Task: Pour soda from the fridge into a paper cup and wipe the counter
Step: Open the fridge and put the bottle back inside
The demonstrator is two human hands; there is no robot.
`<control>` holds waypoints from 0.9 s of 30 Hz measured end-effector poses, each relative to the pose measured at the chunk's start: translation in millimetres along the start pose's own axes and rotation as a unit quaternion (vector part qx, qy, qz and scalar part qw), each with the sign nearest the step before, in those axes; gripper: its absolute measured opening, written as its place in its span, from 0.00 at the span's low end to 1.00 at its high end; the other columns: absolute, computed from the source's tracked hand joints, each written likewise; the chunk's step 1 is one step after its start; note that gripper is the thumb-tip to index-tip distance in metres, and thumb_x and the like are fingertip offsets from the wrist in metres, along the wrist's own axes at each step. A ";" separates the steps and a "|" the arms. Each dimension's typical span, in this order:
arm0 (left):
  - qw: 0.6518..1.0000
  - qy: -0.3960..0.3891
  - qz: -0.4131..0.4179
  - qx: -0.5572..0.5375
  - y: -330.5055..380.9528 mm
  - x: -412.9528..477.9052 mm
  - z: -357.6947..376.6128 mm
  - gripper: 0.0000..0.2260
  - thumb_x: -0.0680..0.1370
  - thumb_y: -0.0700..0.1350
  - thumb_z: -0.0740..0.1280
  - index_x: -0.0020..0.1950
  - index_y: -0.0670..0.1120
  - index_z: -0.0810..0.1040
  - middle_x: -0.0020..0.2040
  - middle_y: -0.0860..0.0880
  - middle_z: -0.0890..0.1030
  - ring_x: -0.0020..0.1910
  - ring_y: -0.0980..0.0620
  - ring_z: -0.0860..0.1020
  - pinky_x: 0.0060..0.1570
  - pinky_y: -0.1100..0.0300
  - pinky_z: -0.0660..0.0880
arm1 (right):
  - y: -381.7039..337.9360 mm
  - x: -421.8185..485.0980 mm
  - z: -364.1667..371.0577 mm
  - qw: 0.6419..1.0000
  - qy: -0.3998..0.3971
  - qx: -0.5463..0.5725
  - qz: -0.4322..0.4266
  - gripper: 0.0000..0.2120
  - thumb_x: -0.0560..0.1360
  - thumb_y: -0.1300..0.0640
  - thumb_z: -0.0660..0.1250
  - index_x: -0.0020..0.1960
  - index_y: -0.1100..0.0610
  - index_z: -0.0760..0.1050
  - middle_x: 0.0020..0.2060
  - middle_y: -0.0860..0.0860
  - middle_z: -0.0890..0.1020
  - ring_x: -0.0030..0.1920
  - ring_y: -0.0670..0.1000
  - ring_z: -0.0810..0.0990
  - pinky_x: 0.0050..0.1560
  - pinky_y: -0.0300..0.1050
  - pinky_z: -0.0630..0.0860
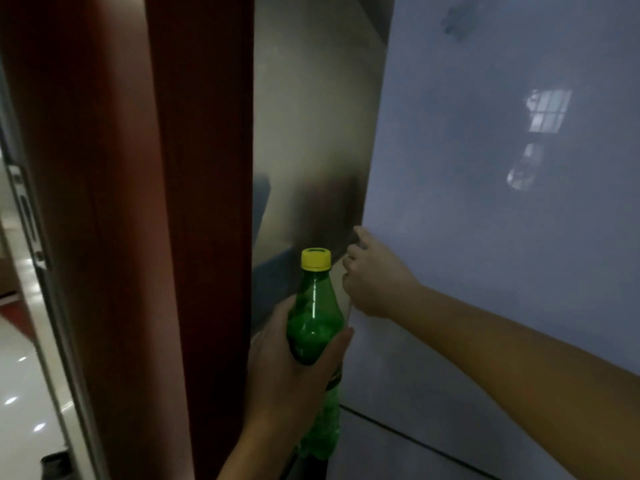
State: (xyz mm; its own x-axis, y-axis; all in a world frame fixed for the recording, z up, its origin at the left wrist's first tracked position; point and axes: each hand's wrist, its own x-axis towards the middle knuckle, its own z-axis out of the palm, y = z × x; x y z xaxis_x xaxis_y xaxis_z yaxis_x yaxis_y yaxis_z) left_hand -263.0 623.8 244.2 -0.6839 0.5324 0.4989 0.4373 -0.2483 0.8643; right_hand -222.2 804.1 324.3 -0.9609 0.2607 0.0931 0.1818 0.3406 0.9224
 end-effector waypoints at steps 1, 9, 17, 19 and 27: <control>1.000 -0.006 0.002 -0.001 4.4 0.1 -2.0 0.20 0.63 0.59 0.75 0.52 0.64 0.75 0.47 0.60 0.82 0.46 0.63 0.80 0.44 0.61 0.75 | 0.6 -1.8 -2.3 1.000 -0.008 -0.004 -0.001 0.16 0.81 0.51 0.55 0.64 0.52 0.77 0.62 0.55 0.79 0.62 0.59 0.72 0.74 0.66 0.44; 0.997 -0.053 0.039 -0.038 20.3 -8.0 -19.6 0.22 0.67 0.64 0.75 0.56 0.58 0.77 0.46 0.57 0.83 0.46 0.58 0.82 0.44 0.58 0.79 | -9.9 3.9 -17.5 0.996 -0.060 0.056 0.032 0.16 0.79 0.48 0.59 0.61 0.52 0.79 0.60 0.51 0.81 0.63 0.55 0.73 0.71 0.53 0.55; 0.993 -0.070 0.088 -0.044 32.2 -23.3 -47.0 0.20 0.69 0.55 0.78 0.58 0.52 0.79 0.46 0.59 0.83 0.46 0.61 0.82 0.42 0.71 0.75 | -19.2 -36.9 -51.3 0.992 0.044 0.111 -0.026 0.09 0.69 0.46 0.65 0.37 0.49 0.81 0.37 0.47 0.82 0.43 0.52 0.76 0.52 0.47 0.70; 0.992 -0.063 0.095 -0.045 38.3 -30.2 -56.2 0.21 0.69 0.56 0.77 0.58 0.52 0.79 0.46 0.59 0.83 0.46 0.61 0.82 0.42 0.71 0.75 | -21.7 -56.8 -66.5 0.988 0.069 0.135 -0.034 0.15 0.74 0.48 0.57 0.43 0.50 0.82 0.43 0.48 0.82 0.49 0.54 0.74 0.58 0.51 0.68; 0.991 -0.067 0.104 -0.040 65.5 -67.8 -99.3 0.20 0.67 0.59 0.74 0.54 0.53 0.79 0.43 0.56 0.83 0.41 0.58 0.82 0.37 0.68 0.75 | -44.8 -141.9 -125.4 0.950 0.252 0.177 -0.044 0.12 0.73 0.54 0.63 0.35 0.56 0.81 0.36 0.52 0.79 0.43 0.57 0.76 0.55 0.50 0.68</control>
State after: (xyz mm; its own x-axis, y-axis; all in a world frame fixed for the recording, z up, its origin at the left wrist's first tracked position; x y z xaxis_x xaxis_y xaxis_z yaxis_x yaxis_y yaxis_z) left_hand -246.0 491.1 273.2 -0.4975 0.5636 0.6595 0.5097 -0.4252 0.7479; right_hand -120.1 638.6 316.8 -0.9371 -0.2184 0.2722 0.0695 0.6476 0.7588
